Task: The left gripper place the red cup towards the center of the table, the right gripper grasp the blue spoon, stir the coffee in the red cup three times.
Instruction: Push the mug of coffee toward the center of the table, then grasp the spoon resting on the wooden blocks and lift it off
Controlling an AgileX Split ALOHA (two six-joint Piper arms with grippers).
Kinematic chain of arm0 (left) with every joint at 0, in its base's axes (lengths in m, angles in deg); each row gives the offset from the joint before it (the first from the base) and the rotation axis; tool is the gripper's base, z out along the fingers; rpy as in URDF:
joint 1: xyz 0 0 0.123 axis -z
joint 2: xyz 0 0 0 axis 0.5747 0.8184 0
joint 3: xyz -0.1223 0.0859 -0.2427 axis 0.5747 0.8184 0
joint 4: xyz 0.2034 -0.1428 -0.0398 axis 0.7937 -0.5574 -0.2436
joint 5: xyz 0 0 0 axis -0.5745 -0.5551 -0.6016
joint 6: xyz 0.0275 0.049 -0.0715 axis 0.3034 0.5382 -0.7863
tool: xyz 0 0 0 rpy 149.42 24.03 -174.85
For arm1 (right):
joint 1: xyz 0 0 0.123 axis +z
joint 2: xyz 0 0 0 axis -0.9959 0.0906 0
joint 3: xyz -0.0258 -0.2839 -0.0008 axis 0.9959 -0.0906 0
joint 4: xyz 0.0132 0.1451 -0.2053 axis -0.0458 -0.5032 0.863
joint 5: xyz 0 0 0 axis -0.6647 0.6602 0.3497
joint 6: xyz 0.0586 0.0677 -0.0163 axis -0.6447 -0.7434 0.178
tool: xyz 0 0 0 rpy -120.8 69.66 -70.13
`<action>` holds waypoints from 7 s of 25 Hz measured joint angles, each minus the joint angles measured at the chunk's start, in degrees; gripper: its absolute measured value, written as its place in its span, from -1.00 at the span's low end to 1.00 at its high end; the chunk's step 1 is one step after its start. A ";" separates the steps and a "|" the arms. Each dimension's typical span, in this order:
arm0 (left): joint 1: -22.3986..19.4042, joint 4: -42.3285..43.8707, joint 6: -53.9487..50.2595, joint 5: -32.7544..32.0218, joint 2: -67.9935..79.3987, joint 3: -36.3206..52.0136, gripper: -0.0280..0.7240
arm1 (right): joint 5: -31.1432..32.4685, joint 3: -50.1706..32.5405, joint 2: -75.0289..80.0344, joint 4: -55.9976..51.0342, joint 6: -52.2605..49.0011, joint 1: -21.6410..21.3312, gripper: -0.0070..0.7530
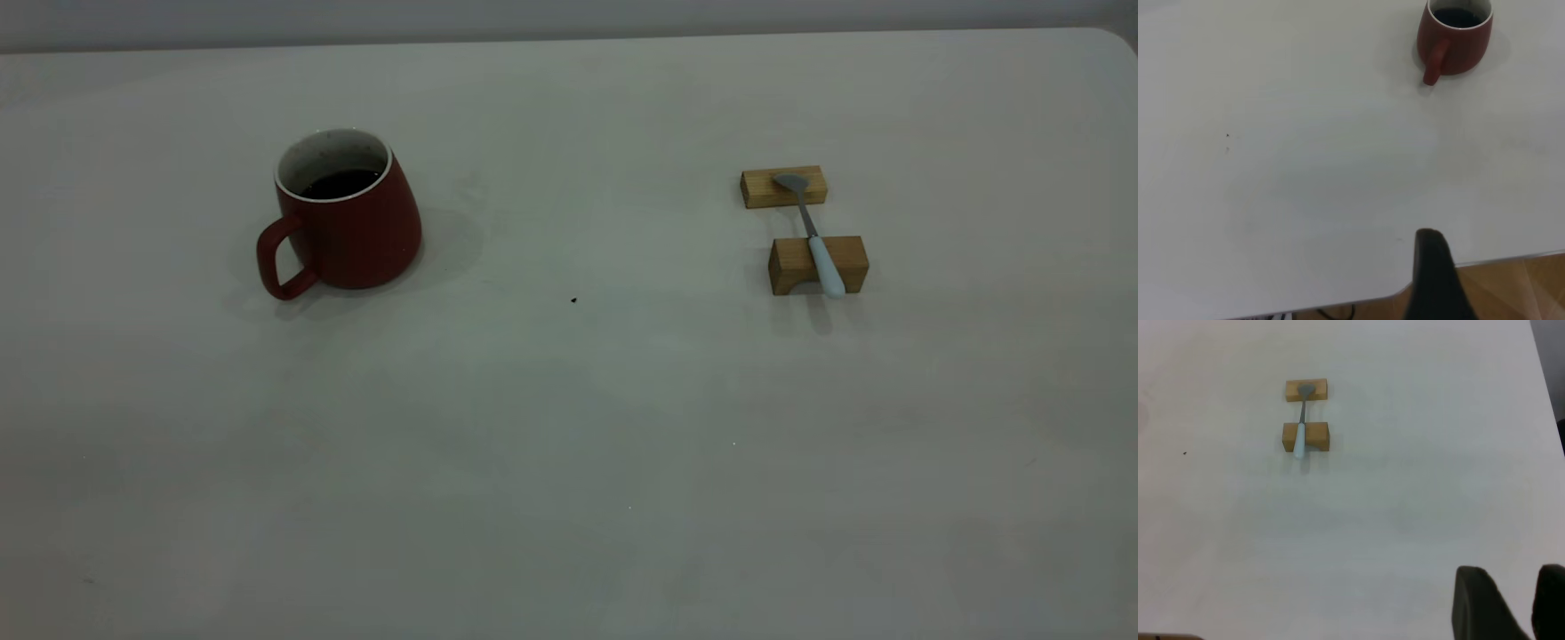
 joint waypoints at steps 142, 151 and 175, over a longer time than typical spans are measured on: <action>18.25 -26.29 82.73 38.80 136.20 -60.38 0.54 | 0.00 0.00 0.00 0.05 0.00 0.00 -0.36; 17.43 -10.01 45.84 28.01 112.94 -60.38 0.54 | 0.00 0.00 0.00 0.05 0.00 0.00 -0.36; 17.43 -3.77 4.55 -1.74 64.05 -43.63 0.54 | 0.00 0.00 0.00 0.05 0.00 0.00 -0.36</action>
